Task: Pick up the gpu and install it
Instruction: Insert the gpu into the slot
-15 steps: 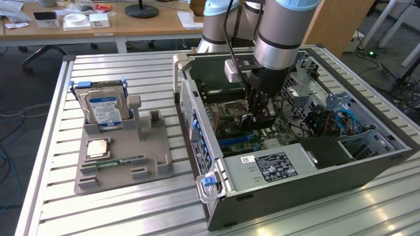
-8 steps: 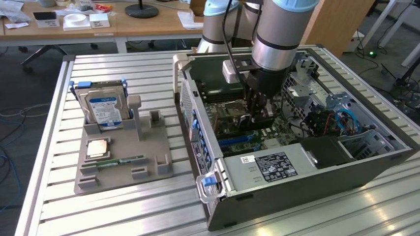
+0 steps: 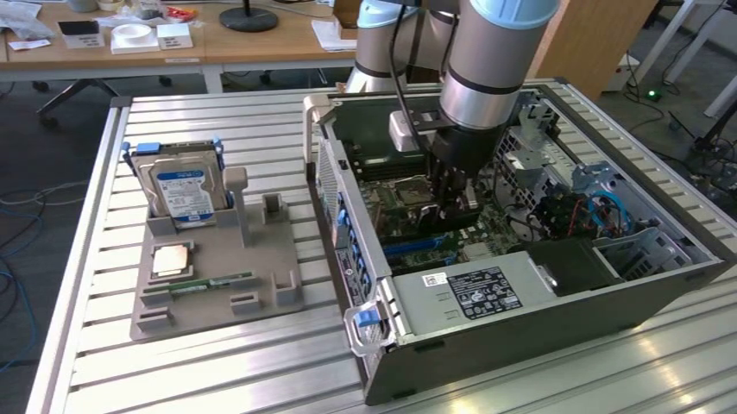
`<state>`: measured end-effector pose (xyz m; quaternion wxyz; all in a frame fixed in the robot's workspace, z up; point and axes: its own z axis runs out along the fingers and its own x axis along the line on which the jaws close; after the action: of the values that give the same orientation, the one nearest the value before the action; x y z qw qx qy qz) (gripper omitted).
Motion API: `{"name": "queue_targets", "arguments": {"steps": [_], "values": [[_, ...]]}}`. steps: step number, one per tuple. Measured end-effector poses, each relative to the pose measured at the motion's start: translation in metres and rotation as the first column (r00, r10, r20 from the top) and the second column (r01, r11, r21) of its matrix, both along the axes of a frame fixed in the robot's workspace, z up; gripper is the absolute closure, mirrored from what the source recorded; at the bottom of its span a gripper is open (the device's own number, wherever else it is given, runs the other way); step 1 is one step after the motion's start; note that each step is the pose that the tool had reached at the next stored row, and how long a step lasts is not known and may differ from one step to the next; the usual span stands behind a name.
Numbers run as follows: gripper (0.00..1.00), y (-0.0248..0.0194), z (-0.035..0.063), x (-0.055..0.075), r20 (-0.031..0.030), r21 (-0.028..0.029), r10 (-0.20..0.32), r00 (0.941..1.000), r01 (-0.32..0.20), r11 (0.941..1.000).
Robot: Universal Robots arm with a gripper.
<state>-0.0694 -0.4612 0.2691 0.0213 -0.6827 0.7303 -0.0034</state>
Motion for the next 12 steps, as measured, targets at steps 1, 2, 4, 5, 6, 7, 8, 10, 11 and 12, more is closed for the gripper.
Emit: {"name": "queue_targets", "arguments": {"steps": [1,2,4,5,6,7,8,10,11,12], "values": [[0.73,0.0,0.0,-0.0003,0.0,-0.0001,0.0,1.0,0.0,1.0],[0.73,0.0,-0.0002,-0.001,0.0001,0.0001,0.0,1.0,0.0,1.0],[0.73,0.0001,-0.0004,-0.0028,0.0001,0.0003,0.0,1.0,0.0,1.0],[0.73,0.0001,-0.0004,-0.0034,0.0001,0.0002,0.0,1.0,0.0,1.0],[0.73,0.0,-0.0006,-0.0039,0.0001,0.0002,0.0,1.0,0.0,1.0],[0.73,0.0,-0.001,-0.0041,0.0001,0.0003,0.0,1.0,0.0,1.0],[0.73,0.0,-0.0018,-0.0042,0.0001,0.0001,0.0,1.0,0.0,1.0],[0.73,0.0,-0.0039,-0.0044,0.0001,0.0001,0.0,1.0,0.0,1.0],[0.73,0.0,-0.0045,-0.0045,0.0,0.0001,0.0,1.0,0.0,1.0],[0.73,0.0,-0.0045,-0.0045,-0.0001,-0.0001,0.0,1.0,0.0,1.0]]}}
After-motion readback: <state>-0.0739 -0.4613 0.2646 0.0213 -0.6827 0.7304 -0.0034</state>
